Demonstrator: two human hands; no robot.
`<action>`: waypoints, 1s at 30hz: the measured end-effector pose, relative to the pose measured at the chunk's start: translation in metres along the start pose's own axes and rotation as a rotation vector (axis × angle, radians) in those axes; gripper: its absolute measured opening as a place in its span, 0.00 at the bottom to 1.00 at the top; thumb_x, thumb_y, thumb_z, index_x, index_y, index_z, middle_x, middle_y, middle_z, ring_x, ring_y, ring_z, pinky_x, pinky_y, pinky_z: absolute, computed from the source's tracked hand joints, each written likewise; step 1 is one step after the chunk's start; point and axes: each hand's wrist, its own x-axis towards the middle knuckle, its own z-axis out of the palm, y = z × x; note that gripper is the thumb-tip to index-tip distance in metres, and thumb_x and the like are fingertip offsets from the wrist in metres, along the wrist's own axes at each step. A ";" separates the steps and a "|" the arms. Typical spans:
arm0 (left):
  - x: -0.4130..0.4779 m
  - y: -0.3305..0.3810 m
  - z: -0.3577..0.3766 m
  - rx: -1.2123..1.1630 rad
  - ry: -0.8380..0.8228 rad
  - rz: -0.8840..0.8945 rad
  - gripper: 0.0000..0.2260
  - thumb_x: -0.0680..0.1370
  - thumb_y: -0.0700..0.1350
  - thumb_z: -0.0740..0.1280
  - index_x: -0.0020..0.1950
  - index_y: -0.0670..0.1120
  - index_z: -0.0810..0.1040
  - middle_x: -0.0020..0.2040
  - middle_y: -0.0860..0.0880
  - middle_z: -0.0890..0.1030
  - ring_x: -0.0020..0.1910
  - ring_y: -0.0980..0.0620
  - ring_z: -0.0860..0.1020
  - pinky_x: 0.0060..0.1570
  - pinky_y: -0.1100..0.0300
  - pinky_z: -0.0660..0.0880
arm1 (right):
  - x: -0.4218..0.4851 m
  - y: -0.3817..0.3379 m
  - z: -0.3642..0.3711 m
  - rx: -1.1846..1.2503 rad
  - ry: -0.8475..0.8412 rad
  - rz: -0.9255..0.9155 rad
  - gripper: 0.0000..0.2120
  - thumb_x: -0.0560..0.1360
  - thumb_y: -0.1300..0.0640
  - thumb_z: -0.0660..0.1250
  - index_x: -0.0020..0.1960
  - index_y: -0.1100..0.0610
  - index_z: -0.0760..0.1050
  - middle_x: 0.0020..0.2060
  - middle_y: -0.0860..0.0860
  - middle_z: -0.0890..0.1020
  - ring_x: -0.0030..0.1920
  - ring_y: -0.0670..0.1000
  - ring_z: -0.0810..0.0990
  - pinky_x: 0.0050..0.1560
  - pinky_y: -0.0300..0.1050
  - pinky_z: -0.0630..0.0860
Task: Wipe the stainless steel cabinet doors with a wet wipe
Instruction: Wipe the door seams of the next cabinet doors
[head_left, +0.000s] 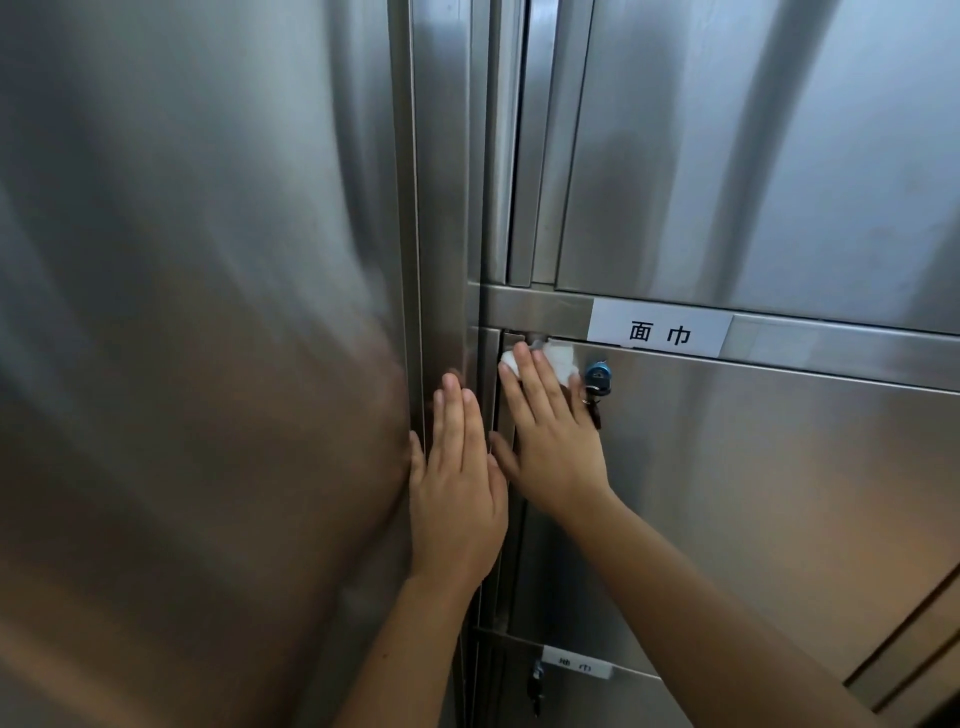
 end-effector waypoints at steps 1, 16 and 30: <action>-0.002 0.001 0.002 -0.009 -0.002 -0.011 0.27 0.77 0.39 0.60 0.73 0.40 0.52 0.75 0.43 0.52 0.73 0.43 0.55 0.66 0.42 0.52 | 0.001 0.001 -0.001 0.006 0.008 -0.002 0.33 0.78 0.45 0.56 0.75 0.55 0.44 0.74 0.51 0.42 0.73 0.51 0.35 0.68 0.51 0.30; -0.037 0.011 0.032 0.070 -0.030 -0.145 0.34 0.72 0.38 0.70 0.73 0.37 0.55 0.74 0.40 0.55 0.72 0.40 0.57 0.63 0.37 0.53 | 0.004 0.021 0.002 -0.021 0.083 -0.155 0.32 0.78 0.45 0.55 0.76 0.58 0.49 0.74 0.54 0.44 0.74 0.52 0.40 0.68 0.50 0.32; -0.050 0.000 0.101 0.221 0.279 -0.134 0.28 0.77 0.52 0.54 0.73 0.37 0.58 0.74 0.37 0.55 0.73 0.43 0.52 0.63 0.36 0.54 | 0.008 0.051 0.031 -0.266 0.373 -0.390 0.34 0.78 0.43 0.53 0.75 0.63 0.52 0.75 0.59 0.50 0.75 0.57 0.49 0.73 0.56 0.44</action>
